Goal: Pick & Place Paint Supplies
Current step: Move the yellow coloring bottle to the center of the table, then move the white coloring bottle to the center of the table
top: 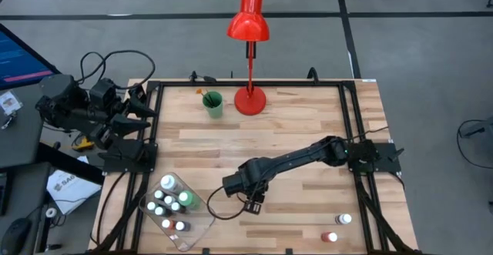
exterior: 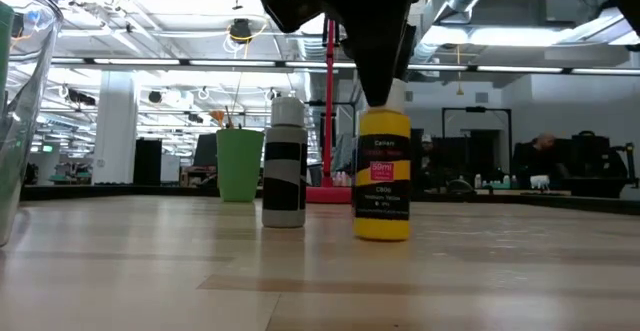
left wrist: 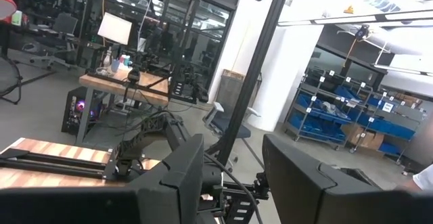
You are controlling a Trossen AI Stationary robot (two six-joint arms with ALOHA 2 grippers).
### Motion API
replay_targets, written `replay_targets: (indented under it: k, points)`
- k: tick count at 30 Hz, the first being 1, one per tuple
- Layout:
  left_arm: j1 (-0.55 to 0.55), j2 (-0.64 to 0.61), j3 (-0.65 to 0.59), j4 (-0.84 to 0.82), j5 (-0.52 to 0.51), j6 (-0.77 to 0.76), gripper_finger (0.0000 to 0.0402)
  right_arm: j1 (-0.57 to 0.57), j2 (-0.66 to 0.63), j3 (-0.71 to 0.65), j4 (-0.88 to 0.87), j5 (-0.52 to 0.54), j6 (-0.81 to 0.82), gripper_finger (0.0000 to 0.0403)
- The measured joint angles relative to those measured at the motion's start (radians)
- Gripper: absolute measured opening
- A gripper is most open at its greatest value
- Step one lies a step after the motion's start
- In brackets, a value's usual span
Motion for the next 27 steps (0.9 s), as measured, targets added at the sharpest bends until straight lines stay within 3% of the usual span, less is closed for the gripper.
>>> replay_targets:
  k: [7, 17, 27]
  points:
    - [0.0, 0.0, 0.0, 0.0, 0.0, 0.0, 0.014, 0.007, -0.001, 0.0, 0.093, -0.003, -0.034, 0.0158]
    - [0.0, 0.0, 0.0, 0.0, -0.001, 0.027, 0.014, -0.015, -0.067, 0.002, 0.094, 0.002, -0.021, 0.0253]
    - [0.0, 0.0, 0.0, 0.0, -0.001, 0.027, 0.014, 0.079, -0.213, -0.036, -0.101, 0.108, 0.198, 0.026]
